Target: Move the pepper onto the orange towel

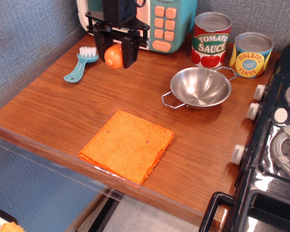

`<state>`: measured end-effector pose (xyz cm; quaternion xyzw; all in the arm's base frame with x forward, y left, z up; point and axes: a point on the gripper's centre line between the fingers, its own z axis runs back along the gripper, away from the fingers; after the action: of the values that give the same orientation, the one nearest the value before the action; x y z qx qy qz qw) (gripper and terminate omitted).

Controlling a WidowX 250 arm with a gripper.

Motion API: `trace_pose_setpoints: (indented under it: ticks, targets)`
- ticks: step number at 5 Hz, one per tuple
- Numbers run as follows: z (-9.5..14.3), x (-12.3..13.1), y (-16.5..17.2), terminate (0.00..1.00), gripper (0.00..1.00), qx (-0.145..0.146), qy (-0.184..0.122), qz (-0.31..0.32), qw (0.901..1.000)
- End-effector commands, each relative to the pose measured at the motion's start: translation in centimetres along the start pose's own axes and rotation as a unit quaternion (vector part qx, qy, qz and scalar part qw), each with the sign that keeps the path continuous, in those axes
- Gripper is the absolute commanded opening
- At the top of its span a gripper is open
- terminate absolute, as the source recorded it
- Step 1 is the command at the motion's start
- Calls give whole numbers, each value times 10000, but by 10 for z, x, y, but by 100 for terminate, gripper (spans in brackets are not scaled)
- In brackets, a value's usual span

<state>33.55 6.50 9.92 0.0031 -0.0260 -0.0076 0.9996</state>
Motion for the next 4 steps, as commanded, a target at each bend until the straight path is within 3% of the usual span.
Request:
trace_pose_setpoints:
  ticks: [1,3,4]
  targets:
    - [-10,-71,-31,0,0,-34,73,-572,9983]
    - [-41,-78,-43,0,0,1,351,-728,9967]
    - [-49,-79,-45,0,100,95,455,-754,9961]
